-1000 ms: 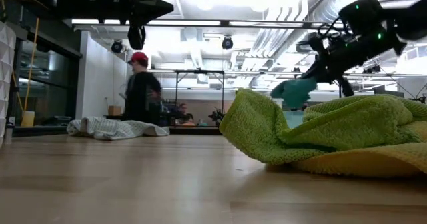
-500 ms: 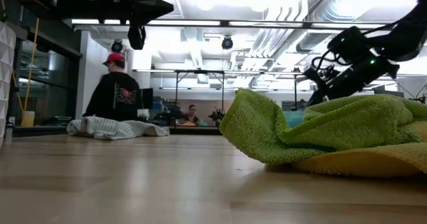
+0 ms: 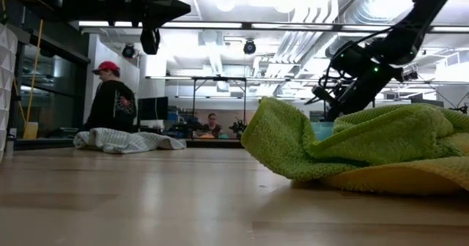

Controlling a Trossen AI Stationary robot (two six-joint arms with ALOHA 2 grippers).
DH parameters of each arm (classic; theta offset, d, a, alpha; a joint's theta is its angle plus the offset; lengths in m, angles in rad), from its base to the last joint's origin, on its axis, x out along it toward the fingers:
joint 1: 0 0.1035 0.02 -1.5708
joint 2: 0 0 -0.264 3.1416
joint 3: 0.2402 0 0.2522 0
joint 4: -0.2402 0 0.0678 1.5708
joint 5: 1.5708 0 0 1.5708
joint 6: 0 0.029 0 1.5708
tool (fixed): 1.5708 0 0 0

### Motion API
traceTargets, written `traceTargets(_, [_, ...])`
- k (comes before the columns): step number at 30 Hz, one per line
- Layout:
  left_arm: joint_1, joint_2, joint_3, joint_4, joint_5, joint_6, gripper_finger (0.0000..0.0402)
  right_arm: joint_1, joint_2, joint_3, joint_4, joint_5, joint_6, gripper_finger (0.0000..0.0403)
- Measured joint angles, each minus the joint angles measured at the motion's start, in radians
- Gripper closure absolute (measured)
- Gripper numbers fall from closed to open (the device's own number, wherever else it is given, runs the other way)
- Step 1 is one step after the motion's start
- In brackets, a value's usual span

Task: Fold microfiber towels
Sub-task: Put the blue towel into the green bin

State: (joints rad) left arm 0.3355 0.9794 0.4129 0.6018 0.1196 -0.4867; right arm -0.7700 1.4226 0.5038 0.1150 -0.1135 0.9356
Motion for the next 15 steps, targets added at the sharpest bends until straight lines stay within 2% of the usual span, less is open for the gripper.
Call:
traceTargets(4, [0.0,0.0,0.0,0.0,0.0,0.0,0.0402,0.0,-0.024,0.044,-0.072,-0.001,-0.055,0.0403])
traceTargets(8, [0.0,0.0,0.0,0.0,0.0,0.0,0.0402,0.0,-0.074,0.113,-0.071,-0.05,-0.138,0.0403])
traceTargets(15, [0.0,0.0,0.0,-0.008,0.0,0.01,0.0402,0.038,-0.118,0.161,-0.121,-0.071,-0.444,0.0403])
